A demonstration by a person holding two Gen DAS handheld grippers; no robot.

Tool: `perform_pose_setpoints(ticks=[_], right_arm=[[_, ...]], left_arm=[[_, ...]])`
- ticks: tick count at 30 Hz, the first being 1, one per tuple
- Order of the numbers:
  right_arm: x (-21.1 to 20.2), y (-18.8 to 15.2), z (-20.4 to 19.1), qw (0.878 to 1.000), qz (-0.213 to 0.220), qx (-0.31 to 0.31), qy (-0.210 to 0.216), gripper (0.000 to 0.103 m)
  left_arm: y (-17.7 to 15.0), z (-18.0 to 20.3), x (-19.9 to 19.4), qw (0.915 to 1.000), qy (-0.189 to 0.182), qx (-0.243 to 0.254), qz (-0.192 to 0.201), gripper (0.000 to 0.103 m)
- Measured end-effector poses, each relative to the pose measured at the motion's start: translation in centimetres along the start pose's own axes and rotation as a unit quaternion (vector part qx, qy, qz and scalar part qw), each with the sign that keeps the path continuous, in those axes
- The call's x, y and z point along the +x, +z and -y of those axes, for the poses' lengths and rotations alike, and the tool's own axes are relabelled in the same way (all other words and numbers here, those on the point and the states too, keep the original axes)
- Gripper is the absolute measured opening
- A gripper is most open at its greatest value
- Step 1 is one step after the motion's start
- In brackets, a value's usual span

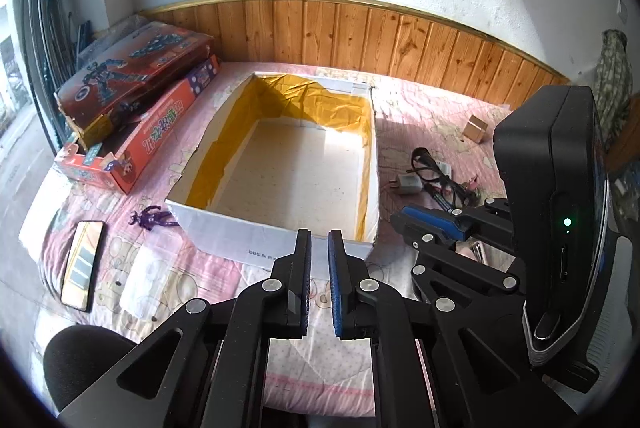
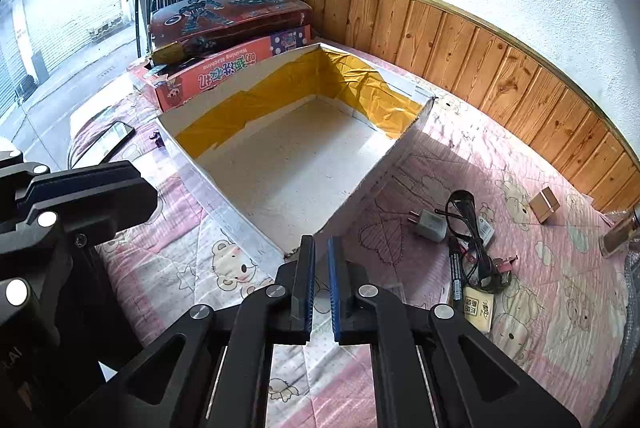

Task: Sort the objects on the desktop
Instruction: 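Move both tools from the box toward the scattered items on the quilt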

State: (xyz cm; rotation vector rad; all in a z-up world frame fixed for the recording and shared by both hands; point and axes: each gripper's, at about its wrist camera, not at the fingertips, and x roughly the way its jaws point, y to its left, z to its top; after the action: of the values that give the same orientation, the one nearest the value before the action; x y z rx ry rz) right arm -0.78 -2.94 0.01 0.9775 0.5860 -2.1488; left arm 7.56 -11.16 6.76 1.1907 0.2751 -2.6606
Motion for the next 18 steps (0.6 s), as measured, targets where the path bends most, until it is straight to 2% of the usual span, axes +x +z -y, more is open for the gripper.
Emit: perform_pose_setpoints(ticks=[7, 13, 15, 16, 17, 18], right_arm=[[-0.2, 0.7, 0.2, 1.0, -0.005, -0.011, 0.0, 0.007], [0.1, -0.1, 1.5, 1.0, -0.011, -0.005, 0.003, 0.008], [0.3, -0.4, 2.0, 1.0, -0.015, -0.001, 0.002, 0.011], [0.3, -0.6, 2.3, 1.0, -0.017, 0.003, 0.003, 0.019], [0.4, -0.9, 2.7, 1.0, -0.019, 0.006, 0.007, 0.035], [0.5, -1.1, 2.9, 1.0, -0.018, 0.01, 0.009, 0.043]], left_arm=[[0.0, -0.5, 0.7, 0.9999, -0.001, -0.009, -0.007, 0.008], [0.2, 1.1, 1.8, 0.9996, -0.017, -0.006, -0.022, 0.008], [0.4, 1.8, 2.2, 0.9993, -0.026, -0.002, -0.027, 0.01], [0.5, 2.0, 2.4, 0.9992, -0.028, -0.002, -0.03, 0.017], [0.5, 2.3, 2.6, 0.999, -0.032, -0.001, -0.031, 0.023], [0.6, 2.6, 2.8, 0.9989, -0.033, 0.0, -0.032, 0.026]])
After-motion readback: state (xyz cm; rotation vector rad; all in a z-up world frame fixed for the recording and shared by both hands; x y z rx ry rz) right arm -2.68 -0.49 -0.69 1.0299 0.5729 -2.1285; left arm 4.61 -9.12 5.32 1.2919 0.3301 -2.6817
